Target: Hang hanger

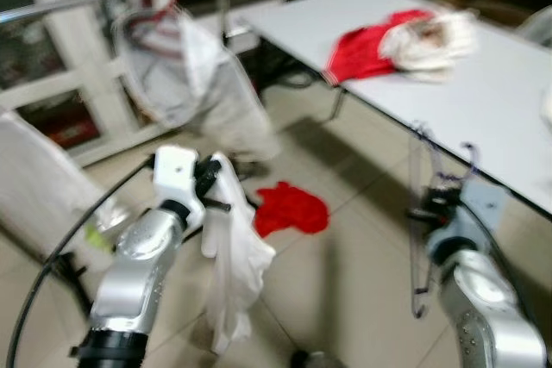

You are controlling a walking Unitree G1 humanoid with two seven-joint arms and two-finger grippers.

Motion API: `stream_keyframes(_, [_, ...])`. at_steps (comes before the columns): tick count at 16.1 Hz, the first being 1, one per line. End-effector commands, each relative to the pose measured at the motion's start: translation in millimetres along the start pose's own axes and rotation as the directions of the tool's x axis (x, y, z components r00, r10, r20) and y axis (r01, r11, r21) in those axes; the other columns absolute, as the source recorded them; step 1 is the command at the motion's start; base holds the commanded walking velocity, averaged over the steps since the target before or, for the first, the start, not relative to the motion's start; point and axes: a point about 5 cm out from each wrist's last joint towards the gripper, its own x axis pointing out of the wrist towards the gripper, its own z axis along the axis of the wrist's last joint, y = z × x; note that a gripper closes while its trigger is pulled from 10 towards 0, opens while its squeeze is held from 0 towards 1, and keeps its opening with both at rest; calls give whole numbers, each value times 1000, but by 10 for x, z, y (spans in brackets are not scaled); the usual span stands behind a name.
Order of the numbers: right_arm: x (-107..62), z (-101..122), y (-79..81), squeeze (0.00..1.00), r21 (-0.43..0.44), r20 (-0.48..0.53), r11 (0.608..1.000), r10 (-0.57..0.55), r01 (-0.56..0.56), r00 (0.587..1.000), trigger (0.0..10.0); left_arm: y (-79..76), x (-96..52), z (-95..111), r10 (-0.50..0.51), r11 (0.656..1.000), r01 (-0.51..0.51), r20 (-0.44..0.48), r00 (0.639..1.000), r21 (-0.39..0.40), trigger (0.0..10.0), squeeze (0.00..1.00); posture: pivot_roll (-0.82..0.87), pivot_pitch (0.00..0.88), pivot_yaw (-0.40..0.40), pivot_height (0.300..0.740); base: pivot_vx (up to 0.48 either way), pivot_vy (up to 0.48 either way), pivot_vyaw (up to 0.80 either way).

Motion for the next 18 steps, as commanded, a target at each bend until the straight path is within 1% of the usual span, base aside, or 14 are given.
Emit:
stream_keyframes(1, [13, 11, -89, 0, -28, 14, 998, -62, 63, 998, 10000, -54, 42, 79, -18, 1000, 18, 25, 1000, -12, 10000, 0, -131, 0, 36, 740, 0, 0, -731])
stream_keyframes(5, [12, -19, -76, 0, 7, -20, 999, -41, 41, 999, 10000, -93, 48, 82, -38, 999, 37, 28, 999, 7, 10000, 0, -136, 0, 35, 740, 0, 0, -733])
stream_keyframes(7, [6, -25, -60, 0, 6, -21, 999, -37, 37, 999, 10000, -101, 58, 89, -39, 999, 39, 34, 999, 0, 10000, 0, -138, 0, 37, 740, 0, 0, -738])
stream_keyframes(9, [3, -49, -54, 0, 28, -40, 999, -25, 26, 999, 10000, -108, 72, 100, -45, 999, 45, 40, 998, -2, 10000, 0, -140, 0, 41, 740, 0, 0, -741])
stream_keyframes(15, [-1, -47, -20, 0, 46, -47, 999, -16, 18, 999, 10000, -104, 101, 103, -53, 999, 53, 33, 998, 0, 10000, 0, -142, 0, 51, 740, 0, 339, -744])
stream_keyframes(18, [3, -48, -24, 0, 51, -51, 998, -18, 21, 999, 10000, -101, 122, 93, -39, 999, 40, 12, 999, -14, 10000, 0, -144, 0, 56, 740, 0, 0, -744])
